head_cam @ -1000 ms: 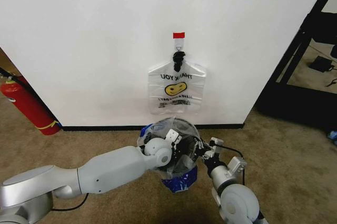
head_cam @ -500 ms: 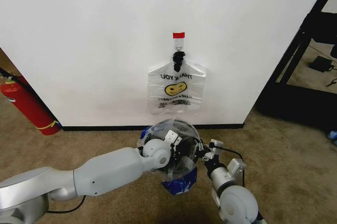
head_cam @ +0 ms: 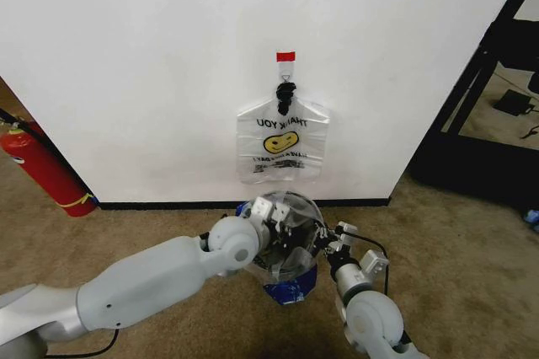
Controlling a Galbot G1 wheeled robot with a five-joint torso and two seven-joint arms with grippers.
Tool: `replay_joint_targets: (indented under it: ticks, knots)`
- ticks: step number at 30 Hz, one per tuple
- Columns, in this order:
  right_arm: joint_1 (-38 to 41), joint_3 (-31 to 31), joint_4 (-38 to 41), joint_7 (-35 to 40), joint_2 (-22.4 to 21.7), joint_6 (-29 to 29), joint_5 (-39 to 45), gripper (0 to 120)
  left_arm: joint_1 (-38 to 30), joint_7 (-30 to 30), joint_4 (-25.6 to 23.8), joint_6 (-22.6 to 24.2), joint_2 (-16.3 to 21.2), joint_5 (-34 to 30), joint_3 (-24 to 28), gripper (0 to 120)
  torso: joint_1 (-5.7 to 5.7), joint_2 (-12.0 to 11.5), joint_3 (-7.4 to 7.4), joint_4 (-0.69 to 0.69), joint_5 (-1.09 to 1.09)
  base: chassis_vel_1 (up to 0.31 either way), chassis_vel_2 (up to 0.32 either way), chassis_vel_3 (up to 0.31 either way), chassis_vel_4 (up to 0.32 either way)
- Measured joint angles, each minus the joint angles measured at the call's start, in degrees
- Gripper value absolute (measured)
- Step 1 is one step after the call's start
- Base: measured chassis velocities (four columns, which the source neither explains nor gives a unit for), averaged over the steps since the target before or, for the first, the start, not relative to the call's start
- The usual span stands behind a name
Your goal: Pick up the garbage bag from the wall and place it over the trash bin.
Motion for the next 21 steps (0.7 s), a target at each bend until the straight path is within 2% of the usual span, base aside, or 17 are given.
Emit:
replay_joint_targets:
  ticks: [8,12,14,16,18,21]
  knots:
    - [1.0,1.5,-3.9,0.0,3.3,2.1,3.0,2,8.6,1.0,-4.3,-3.7,2.8,2.3,-10.3,0,0.0,0.0,0.0,0.03,-0.01,0.0,0.0,0.0,0.0]
    - [1.8,2.1,-7.5,-0.7,6.0,3.0,5.2,2,17.3,6.4,-6.4,-11.0,5.2,7.8,-19.8,0,0.0,0.0,0.0,0.02,-0.01,0.0,0.0,0.0,0.0]
    - [2.0,2.1,-8.9,-1.4,6.9,3.1,5.7,2,21.0,8.0,-7.4,-13.0,5.5,9.2,-23.9,0,0.0,0.0,0.0,0.04,-0.01,0.0,0.0,0.0,0.0]
    - [2.1,2.0,-9.5,-1.7,7.2,3.1,5.8,2,22.9,8.4,-8.1,-13.6,5.5,9.7,-25.8,0,0.0,0.0,0.0,0.03,-0.01,0.0,0.0,0.0,0.0]
    - [2.2,1.6,-11.8,-3.5,8.3,3.0,4.3,2,28.8,9.2,-10.7,-14.4,4.5,11.2,-31.2,0,0.0,0.0,0.0,0.04,-0.01,0.0,0.0,0.0,0.0]
    - [2.4,1.2,-13.7,-4.2,9.1,3.2,1.5,2,33.0,9.7,-11.8,-14.6,3.0,15.0,-34.0,0,0.0,0.0,0.0,-0.01,-0.01,0.0,0.0,0.0,0.0]
